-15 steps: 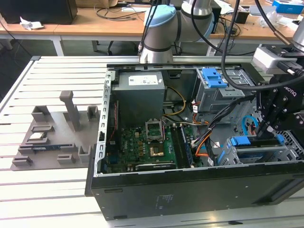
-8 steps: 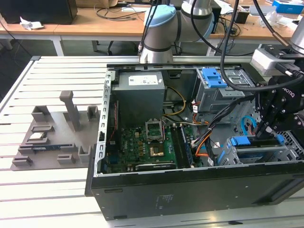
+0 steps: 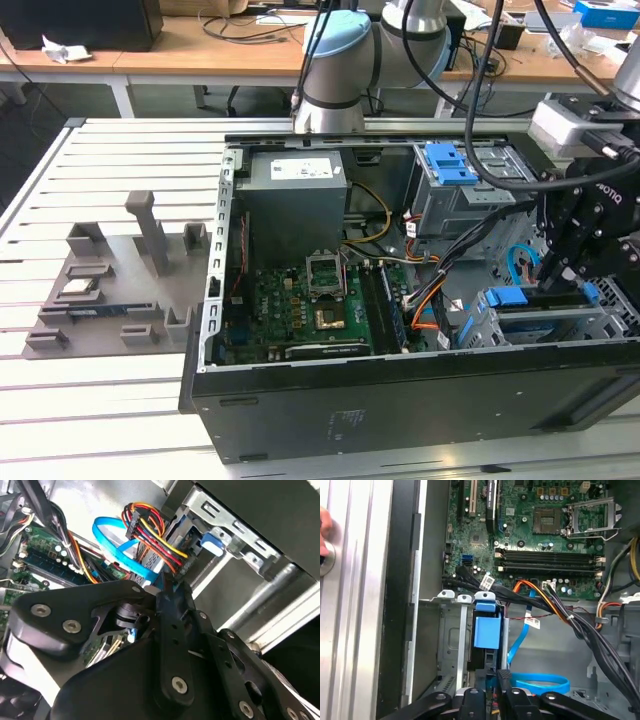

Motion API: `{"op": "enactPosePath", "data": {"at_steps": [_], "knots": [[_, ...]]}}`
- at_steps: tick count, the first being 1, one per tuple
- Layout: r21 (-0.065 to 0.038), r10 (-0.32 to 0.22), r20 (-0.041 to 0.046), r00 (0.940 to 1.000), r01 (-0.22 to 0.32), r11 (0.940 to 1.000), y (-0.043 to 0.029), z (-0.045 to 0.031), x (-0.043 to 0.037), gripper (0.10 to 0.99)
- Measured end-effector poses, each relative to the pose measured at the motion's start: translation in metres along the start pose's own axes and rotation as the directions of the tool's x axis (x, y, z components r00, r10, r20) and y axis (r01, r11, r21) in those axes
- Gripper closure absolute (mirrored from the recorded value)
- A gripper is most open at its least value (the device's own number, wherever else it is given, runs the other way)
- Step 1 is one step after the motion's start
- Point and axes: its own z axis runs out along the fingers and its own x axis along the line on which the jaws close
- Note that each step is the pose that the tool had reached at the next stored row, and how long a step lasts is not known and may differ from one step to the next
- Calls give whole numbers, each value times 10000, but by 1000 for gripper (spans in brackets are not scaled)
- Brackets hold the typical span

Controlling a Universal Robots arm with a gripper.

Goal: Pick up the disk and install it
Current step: 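Insert the second disk wire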

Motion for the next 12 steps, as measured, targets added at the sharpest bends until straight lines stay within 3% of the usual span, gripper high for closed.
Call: {"op": "enactPosePath", "data": {"at_steps": [1,2,4,6,8,12], "knots": [[-1,1,-12,10000,-1,10000,2,-48,-7,851],[-2,2,-27,10000,-2,10000,5,-153,-25,867],[-7,5,-87,10000,-5,10000,12,-329,-50,980],[-12,8,-157,9999,-8,10000,18,-498,-68,980],[-14,8,-178,9998,-9,10000,21,-577,-72,980],[-14,9,-178,9998,-9,10000,25,-648,-66,980]]}}
